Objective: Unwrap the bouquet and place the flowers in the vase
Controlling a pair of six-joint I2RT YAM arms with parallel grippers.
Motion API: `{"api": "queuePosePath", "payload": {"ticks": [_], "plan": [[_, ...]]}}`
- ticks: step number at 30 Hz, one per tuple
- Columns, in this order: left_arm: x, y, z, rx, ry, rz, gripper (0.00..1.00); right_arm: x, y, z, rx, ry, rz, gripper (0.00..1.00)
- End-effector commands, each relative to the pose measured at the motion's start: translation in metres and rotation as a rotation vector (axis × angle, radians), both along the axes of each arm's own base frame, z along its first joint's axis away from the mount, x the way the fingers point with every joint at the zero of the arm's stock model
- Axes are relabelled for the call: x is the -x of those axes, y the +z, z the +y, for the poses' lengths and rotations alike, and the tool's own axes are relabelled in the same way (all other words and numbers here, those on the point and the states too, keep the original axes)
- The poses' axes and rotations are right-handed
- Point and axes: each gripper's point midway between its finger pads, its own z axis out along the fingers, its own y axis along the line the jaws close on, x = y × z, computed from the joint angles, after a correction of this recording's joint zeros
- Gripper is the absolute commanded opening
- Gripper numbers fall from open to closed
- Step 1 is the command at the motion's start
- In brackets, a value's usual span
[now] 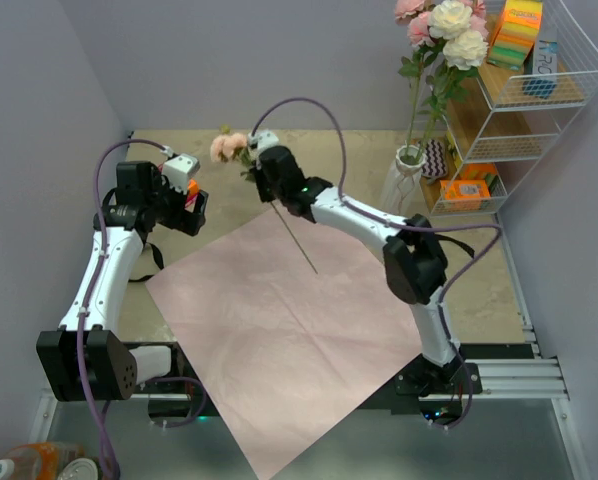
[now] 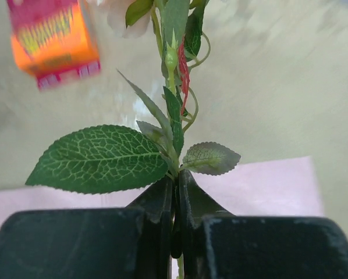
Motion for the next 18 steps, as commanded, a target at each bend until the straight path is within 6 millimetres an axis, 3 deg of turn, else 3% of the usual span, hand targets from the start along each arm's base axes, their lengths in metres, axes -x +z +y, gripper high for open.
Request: {"api": "queuePosePath", "payload": {"ticks": [1, 2, 4, 5, 6, 7, 9, 10, 13, 15, 18], "plan": [[0.001, 0.013, -0.010, 0.029, -0.086, -0.030, 0.99, -0.041, 0.211, -0.081, -0.281, -0.139, -0.322, 0.00], [0.002, 0.012, -0.010, 0.027, -0.094, -0.028, 1.00, -0.035, 0.250, -0.098, -0.319, -0.148, -0.384, 0.00], [0.003, 0.010, -0.010, 0.024, -0.093, -0.026, 1.00, -0.033, 0.292, -0.127, -0.333, -0.176, -0.491, 0.00], [0.003, 0.008, -0.009, 0.020, -0.092, -0.025, 1.00, -0.019, 0.330, -0.148, -0.361, -0.203, -0.568, 0.00], [0.004, 0.007, -0.009, 0.019, -0.092, -0.021, 1.00, -0.017, 0.331, -0.162, -0.339, -0.226, -0.590, 0.00], [0.004, 0.006, -0.009, 0.021, -0.091, -0.019, 0.99, -0.009, 0.362, -0.177, -0.360, -0.253, -0.706, 0.00], [0.004, 0.006, -0.010, 0.023, -0.094, -0.017, 0.99, 0.011, 0.381, -0.215, -0.356, -0.333, -0.814, 0.00], [0.004, 0.006, -0.010, 0.024, -0.093, -0.018, 0.99, 0.022, 0.405, -0.233, -0.373, -0.373, -0.931, 0.00], [0.004, 0.005, -0.010, 0.025, -0.095, -0.017, 1.00, 0.059, 0.425, -0.282, -0.406, -0.494, -1.165, 0.00], [0.005, 0.005, -0.011, 0.026, -0.098, -0.016, 0.99, 0.069, 0.432, -0.309, -0.381, -0.585, -1.238, 0.00], [0.004, 0.005, -0.011, 0.024, -0.101, -0.017, 0.99, 0.076, 0.441, -0.333, -0.352, -0.673, -1.309, 0.00]]}}
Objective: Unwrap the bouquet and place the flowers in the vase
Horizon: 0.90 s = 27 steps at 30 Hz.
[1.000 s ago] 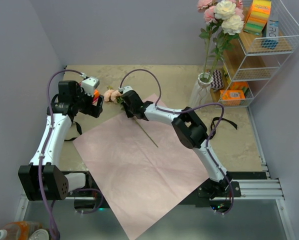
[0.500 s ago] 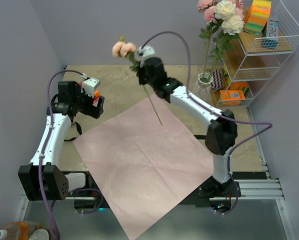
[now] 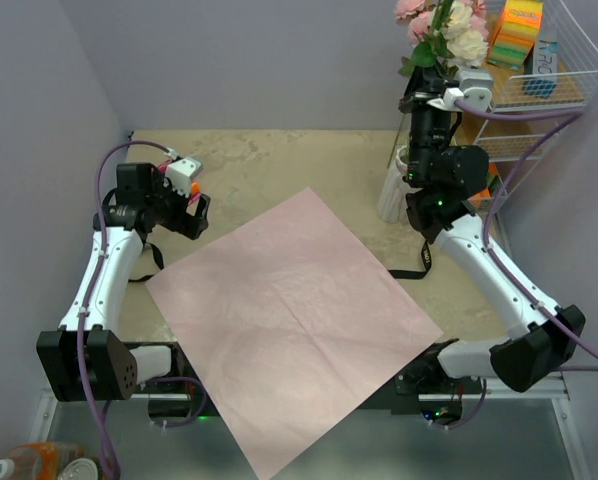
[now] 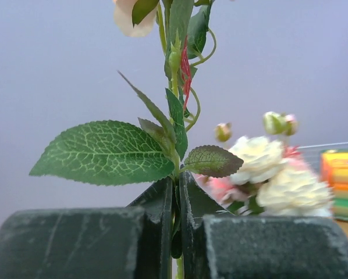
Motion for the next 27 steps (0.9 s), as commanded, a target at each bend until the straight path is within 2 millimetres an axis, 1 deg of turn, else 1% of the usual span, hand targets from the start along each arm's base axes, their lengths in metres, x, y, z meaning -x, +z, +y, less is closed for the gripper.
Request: {"api": "queuePosePath", "payload": {"ticks": [1, 2, 3, 5, 6, 7, 8, 9, 14, 19, 24, 26, 27], "plan": [[-0.002, 0.007, -0.001, 0.008, -0.018, -0.032, 1.00, 0.004, 0.012, -0.047, -0.030, -0.246, -0.127, 0.00], [-0.002, 0.006, -0.001, 0.009, -0.021, -0.028, 0.99, 0.002, 0.013, -0.053, -0.029, -0.272, -0.129, 0.00], [-0.002, 0.006, -0.001, 0.009, -0.021, -0.029, 0.99, 0.005, 0.019, -0.059, -0.032, -0.304, -0.147, 0.00], [-0.002, 0.007, -0.002, 0.010, -0.026, -0.032, 0.99, -0.002, 0.014, -0.066, -0.032, -0.362, -0.146, 0.00], [-0.002, 0.006, -0.002, 0.009, -0.029, -0.032, 0.99, 0.000, 0.018, -0.071, -0.028, -0.397, -0.164, 0.00], [-0.001, 0.007, -0.003, 0.011, -0.032, -0.033, 0.99, -0.002, 0.016, -0.073, -0.019, -0.418, -0.162, 0.00], [-0.002, 0.007, -0.003, 0.012, -0.033, -0.035, 0.99, -0.009, 0.010, -0.074, -0.011, -0.441, -0.148, 0.00], [-0.002, 0.006, -0.003, 0.013, -0.035, -0.034, 0.99, -0.008, 0.009, -0.077, -0.013, -0.464, -0.159, 0.00], [-0.004, 0.004, -0.004, 0.011, -0.046, -0.035, 0.99, -0.021, -0.007, -0.086, -0.015, -0.513, -0.149, 0.00], [-0.004, 0.002, -0.004, 0.007, -0.060, -0.032, 0.99, -0.029, -0.013, -0.091, -0.015, -0.537, -0.157, 0.00], [-0.002, 0.004, -0.010, 0.022, -0.095, -0.035, 1.00, -0.036, -0.019, -0.097, -0.028, -0.556, -0.169, 0.00], [-0.001, 0.004, -0.011, 0.028, -0.102, -0.035, 0.99, -0.042, -0.027, -0.100, -0.041, -0.572, -0.154, 0.00], [-0.002, 0.004, -0.012, 0.028, -0.106, -0.038, 0.99, -0.042, -0.028, -0.100, -0.052, -0.574, -0.159, 0.00]]}}
